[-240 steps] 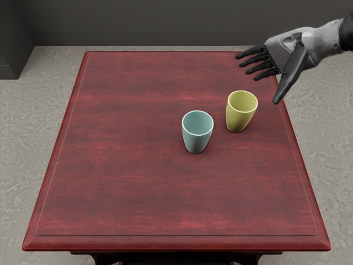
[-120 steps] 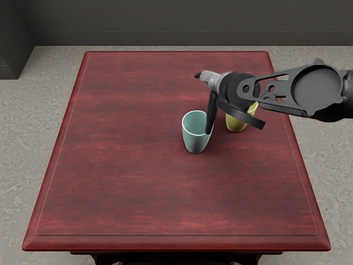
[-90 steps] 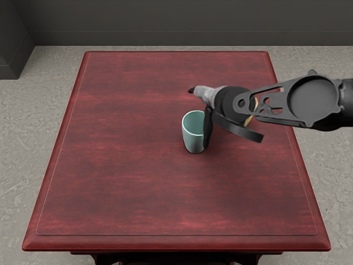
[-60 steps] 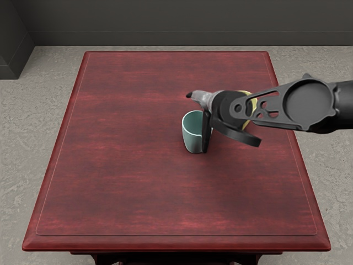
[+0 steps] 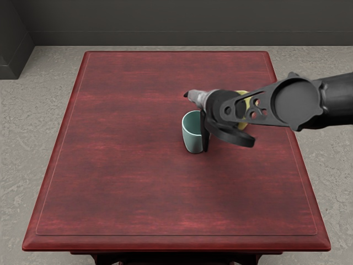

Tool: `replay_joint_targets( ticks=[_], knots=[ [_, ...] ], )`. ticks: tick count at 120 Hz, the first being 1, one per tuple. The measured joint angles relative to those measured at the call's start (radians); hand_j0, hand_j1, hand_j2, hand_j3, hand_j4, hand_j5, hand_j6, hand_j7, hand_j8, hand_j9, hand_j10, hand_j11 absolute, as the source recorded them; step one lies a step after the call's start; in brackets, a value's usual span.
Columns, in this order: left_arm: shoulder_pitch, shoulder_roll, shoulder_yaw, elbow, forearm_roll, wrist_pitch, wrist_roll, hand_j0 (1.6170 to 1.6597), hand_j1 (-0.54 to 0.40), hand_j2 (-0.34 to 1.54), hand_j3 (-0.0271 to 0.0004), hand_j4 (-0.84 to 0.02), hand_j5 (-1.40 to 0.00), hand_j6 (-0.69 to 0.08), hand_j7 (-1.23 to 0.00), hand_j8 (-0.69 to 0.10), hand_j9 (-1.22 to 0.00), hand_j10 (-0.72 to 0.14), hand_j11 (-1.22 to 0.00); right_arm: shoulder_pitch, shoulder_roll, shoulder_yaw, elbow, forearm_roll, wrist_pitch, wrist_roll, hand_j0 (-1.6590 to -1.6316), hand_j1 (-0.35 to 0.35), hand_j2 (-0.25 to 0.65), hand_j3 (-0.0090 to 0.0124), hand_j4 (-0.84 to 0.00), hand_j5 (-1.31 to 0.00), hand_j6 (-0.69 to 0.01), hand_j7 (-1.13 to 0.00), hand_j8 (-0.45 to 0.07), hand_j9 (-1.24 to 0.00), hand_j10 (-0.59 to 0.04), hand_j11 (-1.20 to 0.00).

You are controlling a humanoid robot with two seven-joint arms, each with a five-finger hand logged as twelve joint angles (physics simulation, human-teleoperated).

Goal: Pick up cup and place in cup with right hand

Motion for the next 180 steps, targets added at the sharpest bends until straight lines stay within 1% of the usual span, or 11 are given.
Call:
replay_joint_targets(
  ticks=[21,45,62,74,78,79,88,92,129,157,180],
  knots=[
    [0.0,0.0,0.0,0.0,0.0,0.0,0.0,1.6581,0.344,0.0,0.0,-0.004,0.0,-0.004,0.0,-0.004,0.0,-0.004,0.0,-0.004,0.031,0.0,-0.017,0.001,-0.002,0.0,-1.6581,-0.257,-0.015,0.0,-0.078,-0.1,-0.078,-0.1,-0.078,-0.1,-0.078,-0.1],
    [0.0,0.0,0.0,0.0,0.0,0.0,0.0,1.6581,0.344,0.0,0.0,-0.004,0.0,-0.004,0.0,-0.004,0.0,-0.004,0.0,-0.012,0.036,-0.007,-0.023,0.0,-0.002,0.0,-1.6582,-0.077,-0.043,0.0,-0.222,-0.29,-0.223,-0.29,-0.222,-0.29,-0.222,-0.29],
    [0.0,0.0,0.0,0.0,0.0,0.0,0.0,1.6581,0.344,0.0,0.0,-0.004,-0.01,-0.004,-0.01,-0.004,-0.01,-0.004,-0.01,-0.029,0.035,-0.008,-0.027,-0.005,-0.003,0.0,-1.6576,0.1,0.029,-0.0009,-0.316,-0.4,-0.311,-0.4,-0.285,-0.41,-0.307,-0.41],
    [0.0,0.0,0.0,0.0,0.0,0.0,0.0,1.6581,0.344,0.0,-0.0002,-0.004,-0.01,-0.004,-0.01,-0.004,-0.01,-0.004,-0.01,-0.037,0.033,-0.006,-0.034,-0.013,0.0,0.001,-1.6555,0.064,0.005,0.0003,-0.358,-0.48,-0.337,-0.48,-0.232,-0.48,-0.351,-0.5],
    [0.0,0.0,0.0,0.0,0.0,0.0,0.0,1.6581,0.344,0.0,-0.0002,-0.004,-0.01,-0.004,-0.01,-0.004,-0.01,-0.004,-0.01,-0.04,0.032,-0.004,-0.036,-0.015,0.001,0.001,-1.6551,0.053,-0.015,0.0012,-0.367,-0.51,-0.328,-0.5,-0.256,-0.51,-0.364,-0.52],
    [0.0,0.0,0.0,0.0,0.0,0.0,0.0,1.6581,0.344,0.0,-0.0002,-0.004,-0.01,-0.004,-0.01,-0.004,-0.01,-0.004,-0.01,-0.04,0.032,-0.003,-0.037,-0.014,0.0,0.001,-1.6549,0.051,-0.021,-0.0009,-0.37,-0.52,-0.333,-0.51,-0.276,-0.51,-0.367,-0.52],
    [0.0,0.0,0.0,0.0,0.0,0.0,0.0,1.6581,0.344,0.0,-0.0002,-0.004,-0.01,-0.004,-0.01,-0.004,-0.01,-0.004,-0.01,-0.043,0.018,0.008,-0.044,-0.009,-0.001,0.001,-1.6529,-0.007,-0.107,0.0013,-0.379,-0.56,-0.349,-0.54,-0.338,-0.55,-0.374,-0.56],
    [0.0,0.0,0.0,0.0,0.0,0.0,0.0,1.6581,0.344,0.0,-0.0001,-0.004,-0.01,-0.004,-0.01,-0.004,-0.01,-0.004,-0.01,-0.044,0.003,0.023,-0.047,-0.007,-0.002,0.001,-1.6534,0.009,-0.095,-0.0004,-0.383,-0.57,-0.37,-0.54,-0.346,-0.56,-0.379,-0.57],
    [0.0,0.0,0.0,0.0,0.0,0.0,0.0,1.6581,0.344,0.0,-0.0001,-0.004,-0.01,-0.004,-0.01,-0.004,-0.01,-0.004,-0.01,-0.051,-0.201,0.16,-0.055,-0.041,0.014,0.001,-1.6534,0.0,-0.121,0.0002,-0.367,-0.6,-0.341,-0.55,-0.305,-0.57,-0.379,-0.58],
    [0.0,0.0,0.0,0.0,0.0,0.0,0.0,1.6581,0.344,0.0,0.0,-0.004,0.0,-0.004,0.0,-0.004,0.0,-0.004,0.0,-0.051,-0.388,0.32,-0.053,-0.06,0.134,0.0,-1.6537,0.039,-0.127,-0.0002,-0.396,-0.59,-0.317,-0.56,-0.284,-0.58,-0.369,-0.58],
    [0.0,0.0,0.0,0.0,0.0,0.0,0.0,1.6581,0.344,0.0,0.0,-0.004,0.0,-0.004,0.0,-0.004,0.0,-0.004,0.0,-0.047,-0.507,0.342,-0.041,-0.059,0.271,0.0,-1.653,0.019,-0.137,0.0006,-0.407,-0.59,-0.315,-0.56,-0.265,-0.58,-0.351,-0.59]
  ],
)
